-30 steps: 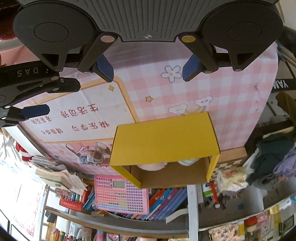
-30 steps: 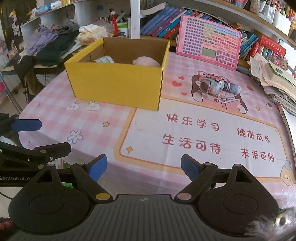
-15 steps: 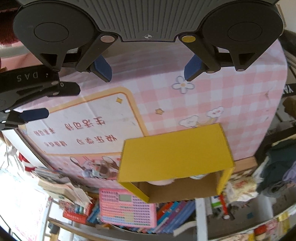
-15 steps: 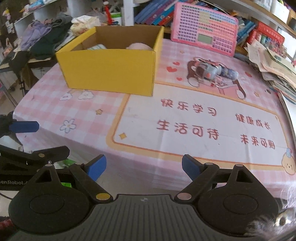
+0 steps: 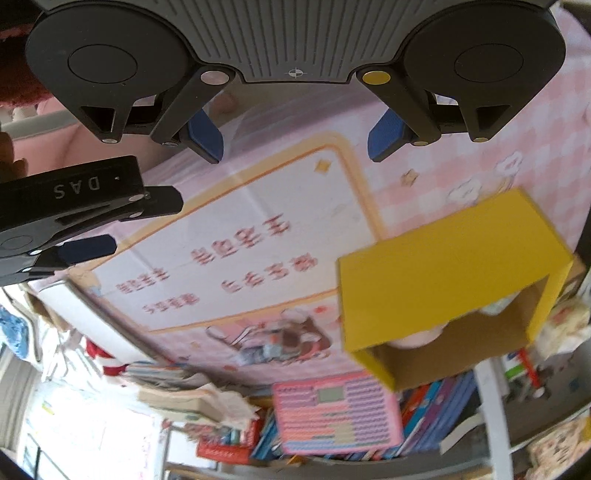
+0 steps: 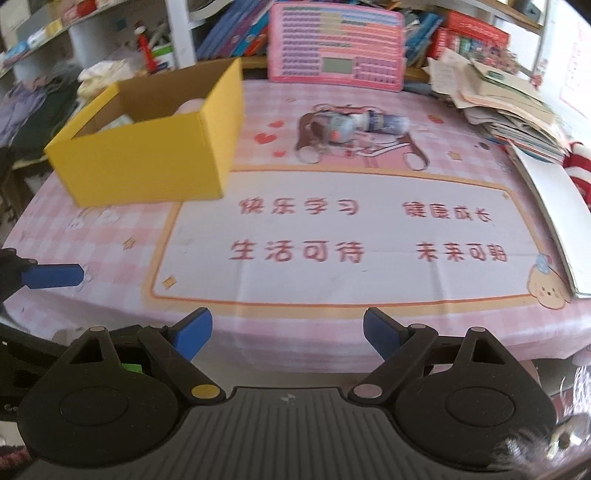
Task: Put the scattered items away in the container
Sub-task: 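Withdraw both tools from the box back toward the toy truck and spray bottle, then lower the left gripper onto the grey toy truck while the right reaches the spray bottle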
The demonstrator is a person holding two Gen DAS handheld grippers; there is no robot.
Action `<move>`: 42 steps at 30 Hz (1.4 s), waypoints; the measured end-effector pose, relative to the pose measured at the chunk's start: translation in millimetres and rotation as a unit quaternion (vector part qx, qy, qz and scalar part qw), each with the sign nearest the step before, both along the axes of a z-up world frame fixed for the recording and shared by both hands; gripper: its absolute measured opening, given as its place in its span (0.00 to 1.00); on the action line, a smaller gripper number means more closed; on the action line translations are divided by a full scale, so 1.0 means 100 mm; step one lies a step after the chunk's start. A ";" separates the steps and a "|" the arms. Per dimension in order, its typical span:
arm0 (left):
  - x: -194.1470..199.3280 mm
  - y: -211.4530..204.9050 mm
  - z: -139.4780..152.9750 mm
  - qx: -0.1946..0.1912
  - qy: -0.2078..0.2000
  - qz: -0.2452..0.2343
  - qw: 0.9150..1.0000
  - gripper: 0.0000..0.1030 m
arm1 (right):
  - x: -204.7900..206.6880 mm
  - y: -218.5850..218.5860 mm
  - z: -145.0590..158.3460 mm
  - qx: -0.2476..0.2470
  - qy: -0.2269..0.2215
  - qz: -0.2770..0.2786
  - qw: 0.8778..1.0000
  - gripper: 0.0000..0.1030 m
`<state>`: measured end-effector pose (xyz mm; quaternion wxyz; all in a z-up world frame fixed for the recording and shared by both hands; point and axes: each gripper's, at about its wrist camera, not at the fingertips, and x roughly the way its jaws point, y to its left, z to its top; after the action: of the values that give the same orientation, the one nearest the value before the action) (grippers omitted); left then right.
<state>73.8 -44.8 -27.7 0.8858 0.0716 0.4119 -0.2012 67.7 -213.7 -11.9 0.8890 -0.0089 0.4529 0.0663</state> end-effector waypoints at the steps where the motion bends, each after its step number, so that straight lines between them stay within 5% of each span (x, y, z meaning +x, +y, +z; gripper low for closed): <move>1: 0.02 -0.04 0.01 -0.002 -0.001 -0.002 1.000 0.85 | 0.01 -0.04 0.00 0.000 -0.002 -0.005 1.000 0.87; 26: 0.81 -1.05 0.04 -0.029 -0.019 -0.026 0.999 0.85 | 0.80 -1.00 -0.03 0.004 -0.007 -0.026 1.000 0.84; 42: 1.58 -1.49 0.06 0.001 -0.031 0.036 0.999 0.84 | 1.68 -1.47 -0.06 0.034 -0.016 -0.009 0.999 0.84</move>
<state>231.3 -194.0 -21.2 0.9047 0.0637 0.3870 -0.1663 235.5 -360.5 -18.1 0.8964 0.0243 0.4364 0.0736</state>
